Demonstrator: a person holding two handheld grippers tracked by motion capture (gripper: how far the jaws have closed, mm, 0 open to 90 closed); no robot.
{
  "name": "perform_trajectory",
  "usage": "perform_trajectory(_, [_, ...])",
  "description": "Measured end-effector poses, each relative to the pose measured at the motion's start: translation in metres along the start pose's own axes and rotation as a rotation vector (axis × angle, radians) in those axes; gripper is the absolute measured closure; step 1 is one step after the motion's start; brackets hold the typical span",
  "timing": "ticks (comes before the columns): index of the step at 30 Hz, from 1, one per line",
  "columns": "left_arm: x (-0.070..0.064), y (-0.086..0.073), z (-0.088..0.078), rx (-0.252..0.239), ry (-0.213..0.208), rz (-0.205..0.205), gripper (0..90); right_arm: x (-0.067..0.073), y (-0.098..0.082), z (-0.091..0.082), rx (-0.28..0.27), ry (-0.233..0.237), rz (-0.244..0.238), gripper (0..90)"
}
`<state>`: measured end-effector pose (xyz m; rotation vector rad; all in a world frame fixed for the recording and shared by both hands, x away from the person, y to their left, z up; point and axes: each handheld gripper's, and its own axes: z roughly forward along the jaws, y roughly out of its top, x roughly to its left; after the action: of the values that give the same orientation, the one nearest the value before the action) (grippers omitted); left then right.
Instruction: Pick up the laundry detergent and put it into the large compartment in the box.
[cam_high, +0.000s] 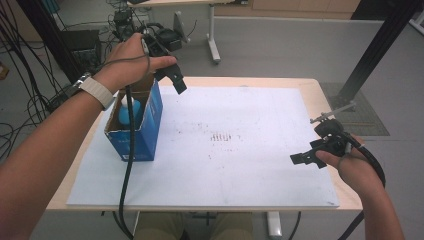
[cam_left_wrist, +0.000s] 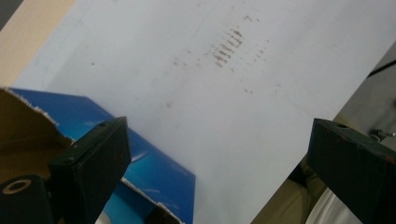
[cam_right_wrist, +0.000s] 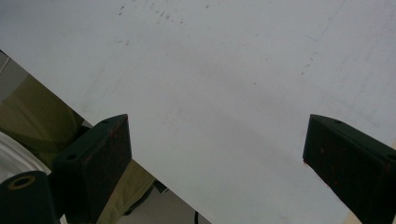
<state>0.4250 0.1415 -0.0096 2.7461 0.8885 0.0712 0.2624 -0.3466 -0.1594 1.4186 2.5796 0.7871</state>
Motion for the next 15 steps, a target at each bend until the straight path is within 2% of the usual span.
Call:
perform_trajectory(4, [-0.005, 0.007, 0.005, 0.014, -0.023, 0.091, 7.2, 0.0, 0.001, 0.001, 0.001, 0.003, -0.001, 7.8])
perform_trajectory(15, [-0.018, 0.02, 0.02, 0.029, -0.066, 0.241, 6.8, 0.001, 0.005, 0.002, 0.001, 0.004, -0.008, 7.8])
